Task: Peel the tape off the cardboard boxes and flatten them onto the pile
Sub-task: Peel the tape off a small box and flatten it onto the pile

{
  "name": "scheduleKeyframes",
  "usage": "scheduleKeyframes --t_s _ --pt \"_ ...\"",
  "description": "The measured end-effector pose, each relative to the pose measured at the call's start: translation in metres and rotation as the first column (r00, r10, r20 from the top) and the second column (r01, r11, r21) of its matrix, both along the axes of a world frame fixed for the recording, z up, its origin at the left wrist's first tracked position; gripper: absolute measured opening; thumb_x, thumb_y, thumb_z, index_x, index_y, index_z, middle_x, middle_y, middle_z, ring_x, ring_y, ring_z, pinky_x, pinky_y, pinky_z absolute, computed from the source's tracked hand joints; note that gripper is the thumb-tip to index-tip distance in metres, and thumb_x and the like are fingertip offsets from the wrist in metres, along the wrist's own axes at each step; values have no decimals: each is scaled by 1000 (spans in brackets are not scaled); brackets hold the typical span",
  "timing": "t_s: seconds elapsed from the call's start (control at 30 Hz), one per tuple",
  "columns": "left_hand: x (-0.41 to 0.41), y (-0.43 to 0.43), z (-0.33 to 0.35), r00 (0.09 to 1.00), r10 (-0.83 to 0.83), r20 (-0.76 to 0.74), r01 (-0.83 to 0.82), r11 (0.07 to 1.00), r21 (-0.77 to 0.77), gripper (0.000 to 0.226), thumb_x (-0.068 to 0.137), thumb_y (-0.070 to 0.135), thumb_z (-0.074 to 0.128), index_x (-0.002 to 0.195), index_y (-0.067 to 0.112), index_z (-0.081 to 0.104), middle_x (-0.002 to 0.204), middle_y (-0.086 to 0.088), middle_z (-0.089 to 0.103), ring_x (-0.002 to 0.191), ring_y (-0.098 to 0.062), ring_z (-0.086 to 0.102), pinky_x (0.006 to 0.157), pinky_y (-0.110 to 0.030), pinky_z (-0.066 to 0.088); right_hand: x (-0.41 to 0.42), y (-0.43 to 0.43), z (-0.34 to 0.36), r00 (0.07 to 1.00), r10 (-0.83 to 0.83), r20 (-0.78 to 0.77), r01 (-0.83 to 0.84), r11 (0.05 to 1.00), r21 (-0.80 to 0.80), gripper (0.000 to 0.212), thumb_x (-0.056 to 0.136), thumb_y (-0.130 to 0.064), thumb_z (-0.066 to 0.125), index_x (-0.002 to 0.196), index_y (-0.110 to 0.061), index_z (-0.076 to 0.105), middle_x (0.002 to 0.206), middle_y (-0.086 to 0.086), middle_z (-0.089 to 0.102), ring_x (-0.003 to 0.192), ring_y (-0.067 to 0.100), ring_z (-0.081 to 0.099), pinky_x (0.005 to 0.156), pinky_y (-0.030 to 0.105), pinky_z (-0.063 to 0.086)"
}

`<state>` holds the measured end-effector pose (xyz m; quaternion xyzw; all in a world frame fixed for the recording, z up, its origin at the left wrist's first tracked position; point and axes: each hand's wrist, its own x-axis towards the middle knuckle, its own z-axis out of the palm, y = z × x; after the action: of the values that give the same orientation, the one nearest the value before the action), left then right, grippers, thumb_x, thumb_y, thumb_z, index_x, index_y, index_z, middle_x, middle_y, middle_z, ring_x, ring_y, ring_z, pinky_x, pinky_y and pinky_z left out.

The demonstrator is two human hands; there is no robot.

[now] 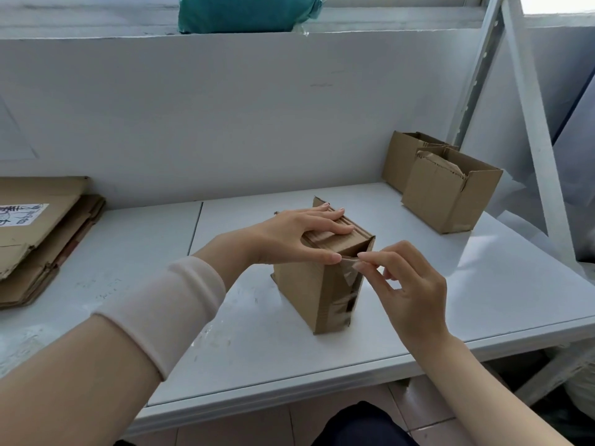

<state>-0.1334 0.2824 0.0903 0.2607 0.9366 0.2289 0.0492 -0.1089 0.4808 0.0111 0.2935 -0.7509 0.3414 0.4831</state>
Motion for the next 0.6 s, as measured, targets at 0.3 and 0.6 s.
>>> scheduleKeyframes --t_s 0.3,0.6 --pt "-4 -4 -9 995 -38 -88 44 997 59 45 82 38 67 126 41 53 149 19 32 137 9 17 118 -34 13 2 9 -4 983 -2 -182 46 970 240 16 80 -11 72 86 -22 61 69 1 63 60 15 50 52 17 35" --pt "-4 -18 1 985 -41 -170 0 972 -235 69 68 47 46 129 63 17 157 18 0 146 -10 0 117 -44 15 24 41 -54 896 38 442 -57 998 32 40 75 -68 54 75 -27 49 70 -12 54 69 1 50 63 8 43"
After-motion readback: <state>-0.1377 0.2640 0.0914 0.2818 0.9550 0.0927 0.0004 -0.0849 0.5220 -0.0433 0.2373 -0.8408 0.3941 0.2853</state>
